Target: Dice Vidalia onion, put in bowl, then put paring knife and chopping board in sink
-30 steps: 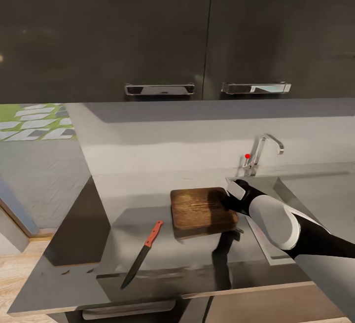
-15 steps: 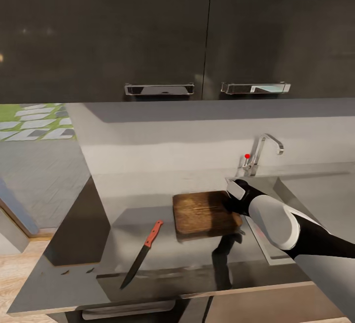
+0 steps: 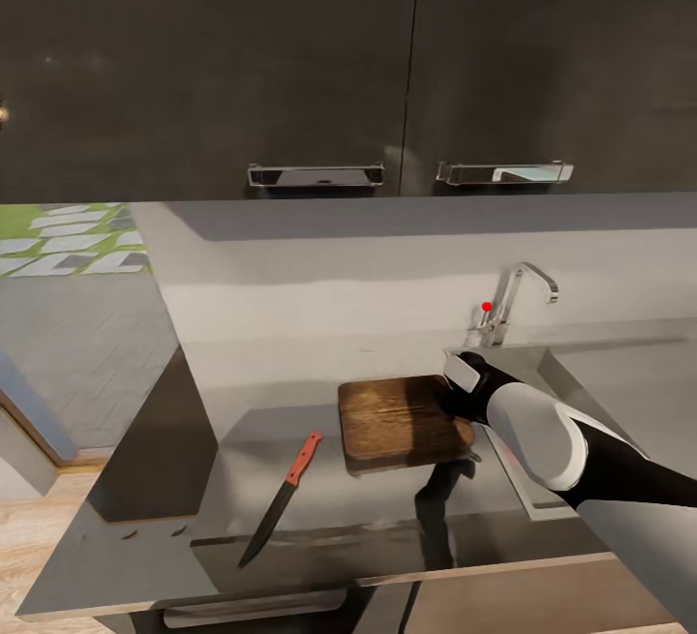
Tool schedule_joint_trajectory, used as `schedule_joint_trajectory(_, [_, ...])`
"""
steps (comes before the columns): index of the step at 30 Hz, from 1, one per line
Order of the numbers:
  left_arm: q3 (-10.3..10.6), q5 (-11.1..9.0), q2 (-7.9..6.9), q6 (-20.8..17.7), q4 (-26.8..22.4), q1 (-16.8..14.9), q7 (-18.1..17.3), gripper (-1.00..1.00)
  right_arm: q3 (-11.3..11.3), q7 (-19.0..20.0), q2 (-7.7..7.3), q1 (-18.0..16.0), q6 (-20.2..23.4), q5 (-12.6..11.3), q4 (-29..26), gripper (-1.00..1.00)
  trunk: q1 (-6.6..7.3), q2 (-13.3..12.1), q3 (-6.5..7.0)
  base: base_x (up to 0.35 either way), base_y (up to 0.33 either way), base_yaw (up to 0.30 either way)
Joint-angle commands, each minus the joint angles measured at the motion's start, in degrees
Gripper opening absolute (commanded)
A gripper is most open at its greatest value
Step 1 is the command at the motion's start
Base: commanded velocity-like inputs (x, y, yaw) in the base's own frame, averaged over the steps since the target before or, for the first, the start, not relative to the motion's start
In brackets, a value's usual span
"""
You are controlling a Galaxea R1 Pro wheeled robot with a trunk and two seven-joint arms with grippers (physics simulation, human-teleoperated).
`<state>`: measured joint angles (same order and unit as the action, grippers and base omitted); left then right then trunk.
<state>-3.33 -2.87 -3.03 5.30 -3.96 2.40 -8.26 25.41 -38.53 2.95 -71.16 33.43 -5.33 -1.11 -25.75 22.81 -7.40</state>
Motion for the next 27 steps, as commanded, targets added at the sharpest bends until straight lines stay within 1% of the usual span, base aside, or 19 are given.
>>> schedule_joint_trajectory(1, [-0.3,-0.3,-0.02,0.0,-0.1,0.0,-0.4,1.0,-0.2,-0.3,0.04,0.0,0.2,-0.6,-0.1,-1.0,-0.03,0.1,-0.11,0.0,0.002,0.0])
schedule_joint_trajectory(9, [-0.3,-0.3,-0.04,0.0,-0.1,0.0,-0.4,1.0,-0.2,-0.3,0.04,0.0,0.2,-0.6,-0.1,-1.0,-0.03,0.1,-0.11,0.033,0.1,0.0])
schedule_joint_trajectory(21, [-0.4,-0.3,-0.04,0.0,-0.1,0.0,-0.4,1.0,-0.2,-0.2,0.04,0.0,0.2,-0.6,-0.1,-1.0,-0.03,0.1,-0.11,0.004,0.009,0.0])
schedule_joint_trajectory(22, [-0.3,-0.3,-0.04,0.0,-0.1,0.0,-0.4,1.0,-0.2,-0.2,0.04,0.0,0.2,-0.6,-0.1,1.0,-0.03,0.1,-0.11,0.0,0.0,0.0])
schedule_joint_trajectory(27, [-0.3,-0.3,-0.04,0.0,0.0,0.0,-0.4,1.0,-0.2,-0.2,0.04,0.0,0.2,-0.6,-0.1,1.0,-0.03,0.1,-0.11,0.0,0.0,0.0])
